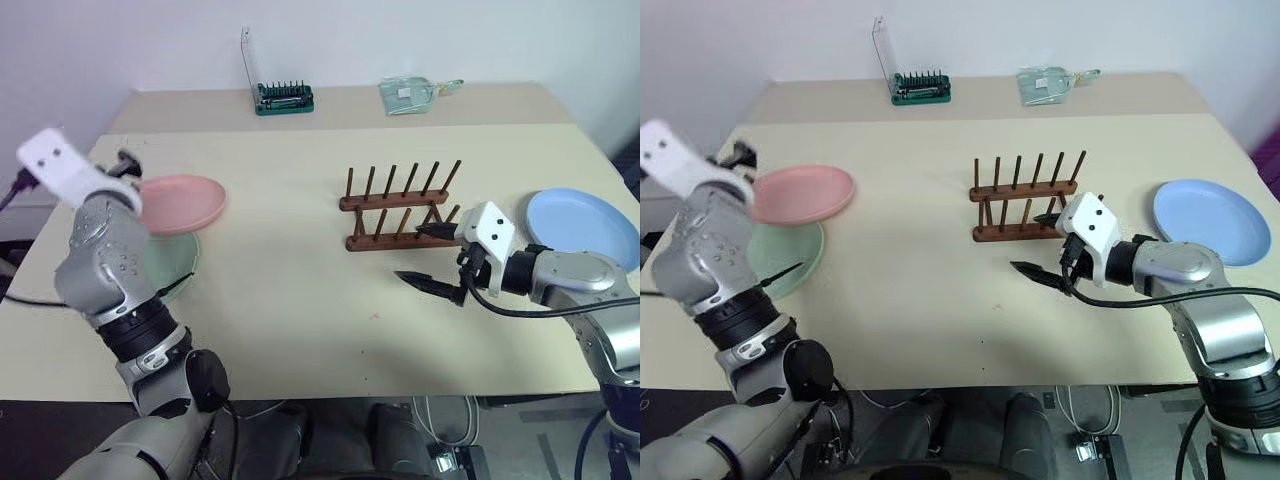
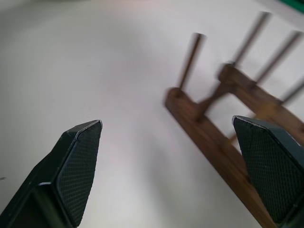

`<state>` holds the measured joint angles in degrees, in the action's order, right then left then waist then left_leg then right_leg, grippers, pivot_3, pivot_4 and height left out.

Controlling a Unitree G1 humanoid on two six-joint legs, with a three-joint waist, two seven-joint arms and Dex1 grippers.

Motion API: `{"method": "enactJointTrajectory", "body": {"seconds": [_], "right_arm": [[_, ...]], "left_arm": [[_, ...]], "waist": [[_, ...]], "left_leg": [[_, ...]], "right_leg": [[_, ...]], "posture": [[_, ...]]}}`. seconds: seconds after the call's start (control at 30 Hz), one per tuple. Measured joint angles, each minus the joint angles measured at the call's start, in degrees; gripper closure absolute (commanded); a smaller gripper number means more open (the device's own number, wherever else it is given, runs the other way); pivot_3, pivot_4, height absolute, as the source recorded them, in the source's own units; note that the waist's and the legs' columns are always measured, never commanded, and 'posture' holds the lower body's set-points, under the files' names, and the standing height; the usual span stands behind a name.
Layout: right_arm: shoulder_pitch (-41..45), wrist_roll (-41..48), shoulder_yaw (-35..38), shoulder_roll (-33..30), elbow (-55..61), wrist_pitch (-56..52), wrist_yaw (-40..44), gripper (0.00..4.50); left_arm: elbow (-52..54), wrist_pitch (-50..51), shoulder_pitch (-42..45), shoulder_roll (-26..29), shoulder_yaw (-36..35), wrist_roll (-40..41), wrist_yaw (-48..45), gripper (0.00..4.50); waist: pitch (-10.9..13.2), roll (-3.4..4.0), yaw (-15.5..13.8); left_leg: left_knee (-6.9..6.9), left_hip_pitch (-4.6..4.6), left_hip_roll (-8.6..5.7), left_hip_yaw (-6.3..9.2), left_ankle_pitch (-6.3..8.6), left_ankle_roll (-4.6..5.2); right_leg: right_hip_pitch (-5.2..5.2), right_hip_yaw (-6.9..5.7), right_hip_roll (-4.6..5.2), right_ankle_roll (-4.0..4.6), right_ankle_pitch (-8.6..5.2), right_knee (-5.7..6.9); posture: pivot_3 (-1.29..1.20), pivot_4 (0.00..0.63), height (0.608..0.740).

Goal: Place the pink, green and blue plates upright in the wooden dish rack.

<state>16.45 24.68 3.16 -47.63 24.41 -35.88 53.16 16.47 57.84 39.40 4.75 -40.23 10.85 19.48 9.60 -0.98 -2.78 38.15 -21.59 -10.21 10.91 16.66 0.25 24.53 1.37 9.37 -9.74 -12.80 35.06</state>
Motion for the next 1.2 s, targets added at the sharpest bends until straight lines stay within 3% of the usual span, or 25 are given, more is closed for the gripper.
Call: {"method": "enactJointTrajectory", "body": {"seconds": [0.13, 0.27, 0.4, 0.5, 0.7, 0.73, 0.87, 0.97, 1.1, 1.2], "right_arm": [[1.9, 1.5, -1.3, 0.2, 0.0, -0.8, 1.5, 0.00], [1.7, 1.9, -2.3, 0.5, 0.0, -0.8, 1.6, 0.00], [-0.7, 1.2, -2.6, 0.8, 0.3, 0.3, 0.7, 0.00], [-3.3, 0.6, -2.4, 1.0, 1.0, 1.7, -0.2, 0.00], [-9.7, -0.1, -0.4, 0.7, 3.1, 2.7, -1.8, 0.00], [-10.1, -0.2, -0.1, 0.5, 3.2, 2.7, -2.0, 0.00], [-11.0, -0.3, 0.4, 0.4, 5.0, 3.0, -2.8, 0.00], [-9.9, -0.5, 0.8, 0.4, 5.1, 2.9, -3.6, 0.00], [-0.7, 1.4, 0.7, 3.2, 5.0, 0.7, -6.2, 0.00], [7.9, -4.0, -3.5, 6.1, 5.1, 3.3, -11.2, 0.00]], "left_arm": [[2.4, 4.0, -0.3, -4.7, -3.0, 2.0, 3.4, 0.55], [2.2, 5.4, -0.4, -4.9, -4.1, 3.2, 4.2, 0.55], [-5.4, 5.6, 2.3, -4.6, -8.3, 7.2, 3.4, 0.55], [-11.9, 4.0, 3.9, -3.6, -10.1, 9.5, 3.1, 1.39], [-14.6, -0.4, 4.3, -1.1, -8.1, 12.4, 0.7, 4.30], [-14.2, -1.1, 4.6, -0.8, -7.4, 13.0, 0.1, 4.41], [-13.3, -2.3, 3.7, 0.1, -3.2, 13.6, -2.0, 4.41], [-11.5, -4.5, 1.2, 2.2, 4.5, 13.5, -8.3, 4.41], [-8.2, -7.5, 1.8, 4.2, 15.6, 13.5, -16.1, 4.41], [-6.9, -8.4, 3.8, 1.1, 21.2, 15.7, -20.3, 4.41]], "waist": [[0.1, -0.30, -0.7], [0.1, -0.30, -0.9], [0.1, -0.30, -1.1], [0.1, -0.30, -1.0], [0.1, -0.30, -0.9], [0.1, -0.30, -0.9], [0.0, -0.29, -0.9], [0.1, -0.31, -0.9], [0.1, -0.29, -0.8], [0.1, -0.29, -0.8]], "left_leg": [[0.04, 0.01, 0.01, -0.01, 0.01, -0.02], [0.02, 0.01, 0.03, -0.02, 0.03, -0.05], [0.03, 0.02, 0.03, -0.01, 0.02, -0.06], [0.01, 0.02, 0.03, -0.02, 0.02, -0.06], [0.01, 0.04, 0.04, -0.05, 0.04, -0.08], [0.02, 0.07, 0.04, -0.05, 0.04, -0.08], [0.02, 0.09, 0.04, -0.05, 0.04, -0.08], [0.02, 0.05, 0.04, -0.05, 0.04, -0.08], [0.02, 0.06, 0.05, -0.07, 0.03, -0.08], [0.01, 0.04, 0.06, -0.06, 0.04, -0.07]], "right_leg": [[-0.02, -0.02, 0.00, 0.02, 0.01, 0.01], [0.03, -0.02, -0.02, 0.02, 0.01, 0.02], [0.01, -0.02, -0.02, 0.02, 0.01, 0.04], [0.04, -0.02, -0.02, 0.02, 0.01, 0.03], [0.05, -0.01, -0.01, 0.02, 0.01, 0.04], [0.01, -0.01, -0.01, 0.02, 0.01, 0.05], [-0.01, -0.01, -0.02, 0.02, 0.01, 0.05], [0.02, -0.01, -0.02, 0.02, 0.01, 0.05], [0.00, -0.01, -0.02, 0.06, 0.04, 0.03], [0.02, -0.02, -0.02, 0.06, 0.04, 0.00]], "posture": [[0.00, 0.150, 0.740], [0.00, 0.150, 0.740], [0.00, 0.150, 0.740], [0.00, 0.150, 0.740], [0.00, 0.150, 0.740], [0.00, 0.150, 0.740], [0.00, 0.150, 0.740], [0.00, 0.150, 0.740], [0.00, 0.150, 0.740], [0.00, 0.150, 0.740]]}}
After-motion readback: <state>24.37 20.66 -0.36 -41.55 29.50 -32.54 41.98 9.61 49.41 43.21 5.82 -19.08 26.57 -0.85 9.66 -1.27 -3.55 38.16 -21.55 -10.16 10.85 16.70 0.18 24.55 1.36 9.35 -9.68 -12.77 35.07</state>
